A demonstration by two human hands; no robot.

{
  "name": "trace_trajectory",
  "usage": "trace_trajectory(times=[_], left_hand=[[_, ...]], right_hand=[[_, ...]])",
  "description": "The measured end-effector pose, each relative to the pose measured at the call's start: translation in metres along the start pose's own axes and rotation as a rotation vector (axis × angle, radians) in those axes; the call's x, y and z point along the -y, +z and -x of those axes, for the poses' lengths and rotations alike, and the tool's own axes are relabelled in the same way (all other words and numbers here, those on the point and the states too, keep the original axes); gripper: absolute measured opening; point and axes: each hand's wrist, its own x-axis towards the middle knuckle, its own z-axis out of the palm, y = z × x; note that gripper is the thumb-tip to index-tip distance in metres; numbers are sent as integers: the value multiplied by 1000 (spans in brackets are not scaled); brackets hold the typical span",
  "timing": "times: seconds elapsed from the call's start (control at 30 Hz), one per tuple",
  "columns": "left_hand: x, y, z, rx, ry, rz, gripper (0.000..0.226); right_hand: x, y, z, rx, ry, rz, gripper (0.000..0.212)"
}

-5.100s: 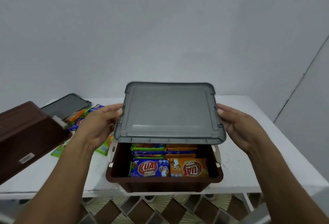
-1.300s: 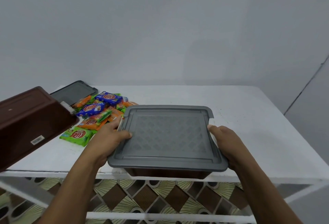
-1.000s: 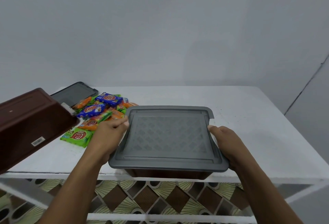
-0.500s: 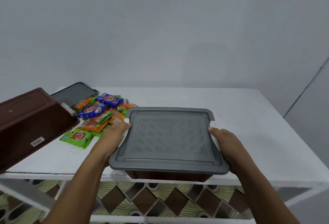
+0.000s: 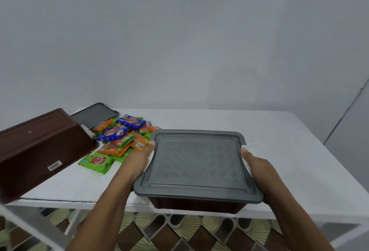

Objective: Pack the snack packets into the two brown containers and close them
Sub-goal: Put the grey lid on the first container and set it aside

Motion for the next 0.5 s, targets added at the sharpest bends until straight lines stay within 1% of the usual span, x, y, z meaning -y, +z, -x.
trace_trajectory(times=[0.07, 0.17, 0.27, 0.3, 0.4, 0.5], left_hand=[[2, -2, -3, 6, 28, 0, 49], [-1, -3, -3, 14, 43, 8, 38], [-13, -6, -2, 10, 112, -19, 28], [-20, -7, -1, 13, 128, -25, 30], [-43, -15, -10, 6, 141, -98, 53], [-70, -24, -31, 15, 167, -116, 70]], right_hand=[[1, -1, 3, 4, 3, 4, 54], [1, -3, 4, 9, 6, 10, 59], [14, -9, 5, -27, -27, -38, 60], [20, -12, 4, -42, -40, -45, 61], [43, -20, 4, -69, -83, -45, 65], [72, -25, -3, -88, -130, -79, 60]])
